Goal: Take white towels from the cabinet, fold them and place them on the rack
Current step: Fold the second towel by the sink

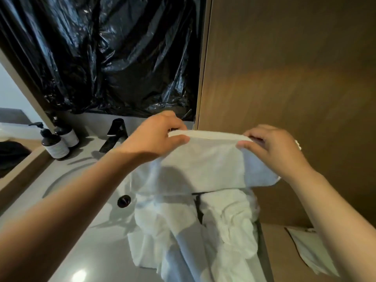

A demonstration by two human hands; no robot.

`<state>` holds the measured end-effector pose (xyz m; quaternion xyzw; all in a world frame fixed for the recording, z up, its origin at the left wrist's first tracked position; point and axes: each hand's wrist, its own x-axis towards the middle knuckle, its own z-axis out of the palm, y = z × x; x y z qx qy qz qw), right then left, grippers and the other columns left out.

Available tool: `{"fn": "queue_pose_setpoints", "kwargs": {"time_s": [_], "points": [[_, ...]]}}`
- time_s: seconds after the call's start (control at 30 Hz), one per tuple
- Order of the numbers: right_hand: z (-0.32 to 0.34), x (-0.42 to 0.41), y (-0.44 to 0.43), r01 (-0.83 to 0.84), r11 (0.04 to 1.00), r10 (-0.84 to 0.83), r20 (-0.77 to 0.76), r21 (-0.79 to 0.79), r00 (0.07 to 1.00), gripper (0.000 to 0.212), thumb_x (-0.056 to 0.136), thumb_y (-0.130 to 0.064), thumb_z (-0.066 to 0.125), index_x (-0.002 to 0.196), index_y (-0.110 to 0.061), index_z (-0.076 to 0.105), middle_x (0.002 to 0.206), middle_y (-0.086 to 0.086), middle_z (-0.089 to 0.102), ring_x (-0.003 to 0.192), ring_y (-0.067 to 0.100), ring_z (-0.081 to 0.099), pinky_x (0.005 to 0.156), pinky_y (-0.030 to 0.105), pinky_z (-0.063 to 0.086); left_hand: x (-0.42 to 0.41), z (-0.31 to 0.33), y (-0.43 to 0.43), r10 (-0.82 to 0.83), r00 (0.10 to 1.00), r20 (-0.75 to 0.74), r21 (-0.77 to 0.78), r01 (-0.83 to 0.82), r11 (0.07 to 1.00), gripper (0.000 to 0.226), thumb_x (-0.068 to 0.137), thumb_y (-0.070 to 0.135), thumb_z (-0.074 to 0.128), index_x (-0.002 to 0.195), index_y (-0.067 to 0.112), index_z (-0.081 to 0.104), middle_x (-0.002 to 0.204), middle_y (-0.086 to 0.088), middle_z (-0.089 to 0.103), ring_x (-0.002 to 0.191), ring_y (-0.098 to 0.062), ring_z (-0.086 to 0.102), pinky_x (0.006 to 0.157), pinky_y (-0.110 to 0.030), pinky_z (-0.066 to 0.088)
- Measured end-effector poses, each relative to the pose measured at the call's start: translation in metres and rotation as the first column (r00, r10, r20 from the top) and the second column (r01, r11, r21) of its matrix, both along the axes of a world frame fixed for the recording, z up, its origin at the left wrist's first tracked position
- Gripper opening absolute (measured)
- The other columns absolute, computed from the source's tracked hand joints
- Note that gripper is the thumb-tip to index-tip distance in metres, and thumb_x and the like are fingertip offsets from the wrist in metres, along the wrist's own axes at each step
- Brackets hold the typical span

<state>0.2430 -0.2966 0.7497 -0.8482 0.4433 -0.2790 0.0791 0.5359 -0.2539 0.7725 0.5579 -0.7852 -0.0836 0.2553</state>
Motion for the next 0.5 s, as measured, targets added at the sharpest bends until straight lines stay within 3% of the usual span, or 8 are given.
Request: {"fn": "queue_pose_setpoints", "kwargs": {"time_s": [0.07, 0.13, 0.23, 0.3, 0.37, 0.5], "points": [[0.006, 0.001, 0.009, 0.047, 0.99, -0.049, -0.009, -0.135, 0.999, 0.031, 0.086, -0.047, 0.06, 0.096, -0.021, 0.073, 0.079, -0.007, 0.057, 0.077, 0.016, 0.049, 0.064, 0.033, 0.039, 0.0, 0.012, 0.013, -0.021, 1.0, 0.01, -0.1, 0.022, 0.995, 0.014, 0.086, 0.03, 0.07, 0.093, 0.018, 0.072, 0.087, 0.0, 0.056, 0.081, -0.018, 0.056, 0.074, -0.034, 0.044], [0.0, 0.0, 0.024, 0.096, 0.983, -0.097, 0.001, -0.157, 0.995, 0.023, 0.086, -0.04, 0.066, 0.098, -0.023, 0.075, 0.08, -0.009, 0.056, 0.076, 0.013, 0.048, 0.062, 0.032, 0.04, -0.005, 0.008, 0.029, -0.029, 0.999, 0.035, -0.09, 0.032, 0.995, 0.013, 0.086, 0.034, 0.069, 0.092, 0.023, 0.071, 0.086, 0.006, 0.054, 0.08, -0.013, 0.054, 0.072, -0.033, 0.045], [-0.034, -0.005, 0.05, 0.158, 0.987, -0.156, 0.054, -0.034, 0.986, 0.021, 0.085, -0.032, 0.07, 0.103, -0.023, 0.076, 0.085, -0.011, 0.061, 0.072, 0.004, 0.055, 0.059, 0.022, 0.043, -0.015, -0.023, 0.052, -0.018, 0.997, 0.081, 0.072, 0.012, 0.997, 0.012, 0.087, 0.041, 0.065, 0.091, 0.03, 0.069, 0.091, 0.01, 0.056, 0.084, -0.009, 0.053, 0.077, -0.031, 0.047], [-0.06, -0.008, 0.07, 0.147, 0.983, -0.159, 0.111, 0.109, 0.981, 0.02, 0.085, -0.026, 0.071, 0.104, -0.022, 0.076, 0.088, -0.011, 0.066, 0.077, 0.002, 0.06, 0.066, 0.026, 0.051, -0.019, -0.049, 0.068, -0.059, 0.998, 0.034, 0.136, 0.054, 0.989, 0.012, 0.085, 0.036, 0.07, 0.088, 0.025, 0.072, 0.089, 0.007, 0.059, 0.083, -0.011, 0.055, 0.077, -0.03, 0.047], [-0.085, -0.012, 0.09, 0.134, 0.971, -0.168, 0.163, 0.198, 0.972, 0.017, 0.084, -0.019, 0.072, 0.1, -0.025, 0.076, 0.089, -0.017, 0.068, 0.081, 0.001, 0.063, 0.073, 0.026, 0.053, -0.022, -0.073, 0.082, -0.111, 0.993, -0.035, 0.182, 0.116, 0.976, 0.014, 0.084, 0.032, 0.071, 0.08, 0.02, 0.072, 0.079, 0.006, 0.057, 0.072, -0.007, 0.053, 0.069, -0.027, 0.045], [-0.124, -0.022, 0.123, 0.158, 0.961, -0.202, 0.187, 0.229, 0.961, 0.023, 0.082, -0.011, 0.076, 0.094, -0.031, 0.075, 0.098, -0.03, 0.065, 0.094, -0.005, 0.062, 0.081, 0.011, 0.048, -0.032, -0.112, 0.105, -0.161, 0.986, 0.031, 0.233, 0.149, 0.961, 0.034, 0.087, 0.049, 0.058, 0.073, 0.019, 0.064, 0.075, 0.007, 0.05, 0.064, -0.01, 0.05, 0.056, -0.021, 0.037]]}}
